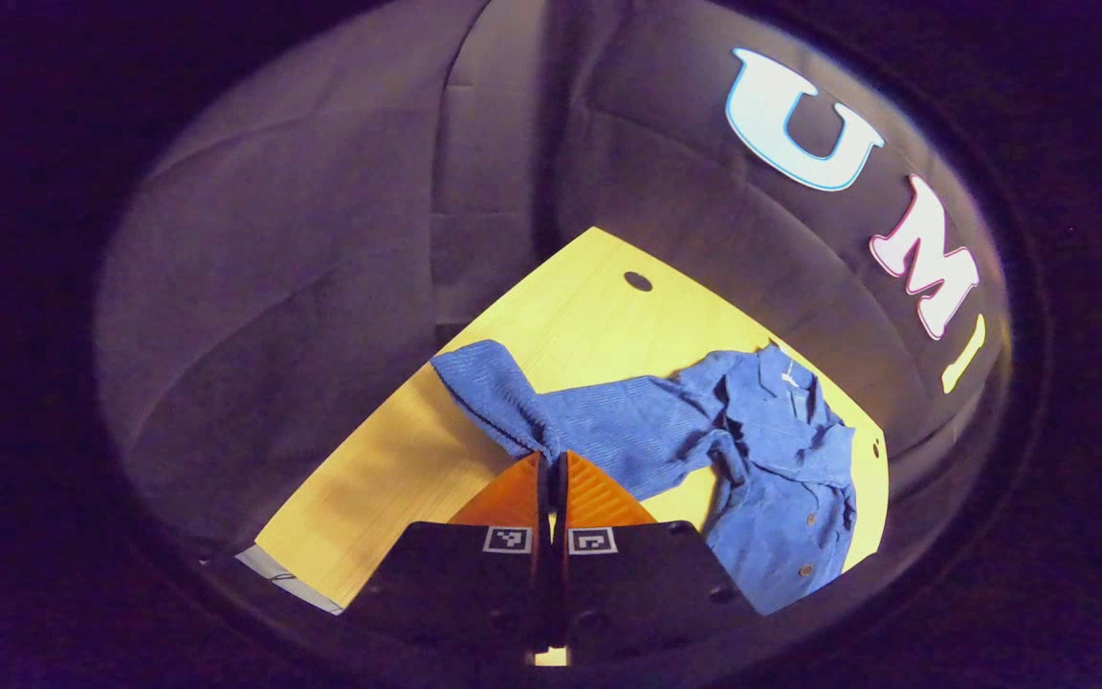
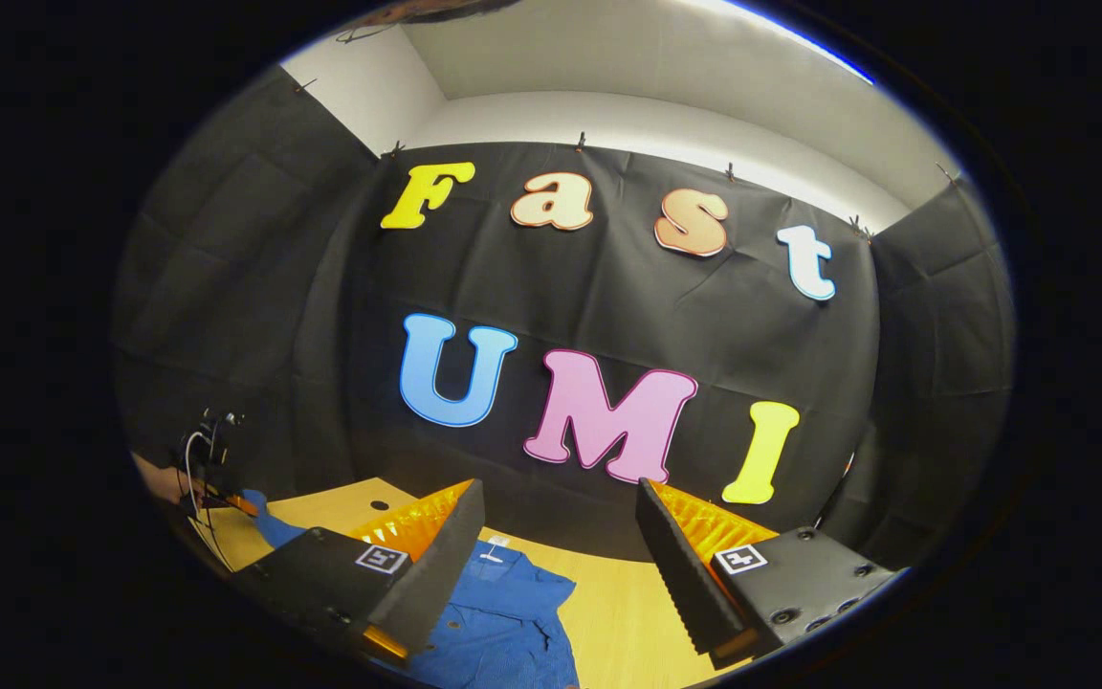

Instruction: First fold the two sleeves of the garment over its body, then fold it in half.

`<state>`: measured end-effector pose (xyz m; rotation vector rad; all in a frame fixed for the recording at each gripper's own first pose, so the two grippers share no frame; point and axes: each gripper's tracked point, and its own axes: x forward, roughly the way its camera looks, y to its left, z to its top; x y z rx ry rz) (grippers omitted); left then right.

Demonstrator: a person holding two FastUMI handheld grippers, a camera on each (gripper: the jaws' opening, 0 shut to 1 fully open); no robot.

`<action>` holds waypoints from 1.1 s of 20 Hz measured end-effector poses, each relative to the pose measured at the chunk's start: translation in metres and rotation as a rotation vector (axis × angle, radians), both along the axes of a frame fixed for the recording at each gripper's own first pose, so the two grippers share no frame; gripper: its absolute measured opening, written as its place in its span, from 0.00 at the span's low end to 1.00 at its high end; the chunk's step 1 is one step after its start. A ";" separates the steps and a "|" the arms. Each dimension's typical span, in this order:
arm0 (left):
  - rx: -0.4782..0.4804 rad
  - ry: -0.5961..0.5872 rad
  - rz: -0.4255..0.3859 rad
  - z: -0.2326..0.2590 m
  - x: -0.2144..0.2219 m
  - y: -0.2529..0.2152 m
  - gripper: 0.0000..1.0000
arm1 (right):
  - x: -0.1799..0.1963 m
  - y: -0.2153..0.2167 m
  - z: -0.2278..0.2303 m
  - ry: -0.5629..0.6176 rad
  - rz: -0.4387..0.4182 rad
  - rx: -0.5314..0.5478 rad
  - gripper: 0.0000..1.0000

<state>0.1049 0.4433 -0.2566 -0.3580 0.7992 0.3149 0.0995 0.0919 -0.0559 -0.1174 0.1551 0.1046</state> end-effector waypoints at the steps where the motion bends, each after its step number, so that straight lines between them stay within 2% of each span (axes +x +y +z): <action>1: 0.006 -0.017 -0.023 0.014 0.008 -0.011 0.00 | 0.001 -0.003 -0.004 0.011 -0.007 0.008 0.93; 2: 0.006 -0.032 -0.050 0.024 0.014 -0.021 0.00 | 0.000 -0.008 -0.005 0.018 -0.019 0.018 1.00; 3: 0.006 -0.045 -0.073 0.036 0.022 -0.034 0.00 | -0.001 -0.013 -0.005 0.020 -0.031 0.028 0.93; 7: 0.017 -0.085 -0.185 0.064 0.072 -0.091 0.00 | -0.004 -0.034 -0.010 0.030 -0.081 0.039 0.92; 11: -0.046 -0.127 -0.289 0.076 0.130 -0.165 0.00 | -0.014 -0.057 -0.018 0.055 -0.132 0.037 0.93; 17: -0.066 -0.127 -0.495 0.061 0.187 -0.285 0.00 | -0.028 -0.106 -0.040 0.122 -0.238 0.021 0.93; 18: -0.082 -0.126 -0.531 0.053 0.194 -0.304 0.00 | -0.030 -0.114 -0.043 0.133 -0.252 0.019 1.00; 19: -0.102 -0.130 -0.566 0.043 0.201 -0.322 0.00 | -0.031 -0.121 -0.047 0.142 -0.263 0.018 1.00; 20: -0.115 -0.124 -0.588 0.026 0.210 -0.340 0.00 | -0.033 -0.125 -0.052 0.150 -0.271 0.014 0.93; 21: -0.130 -0.098 -0.592 0.009 0.215 -0.350 0.00 | -0.033 -0.131 -0.058 0.163 -0.277 0.009 1.00; 22: -0.139 -0.073 -0.595 -0.009 0.219 -0.359 0.00 | -0.035 -0.136 -0.065 0.177 -0.283 0.008 1.00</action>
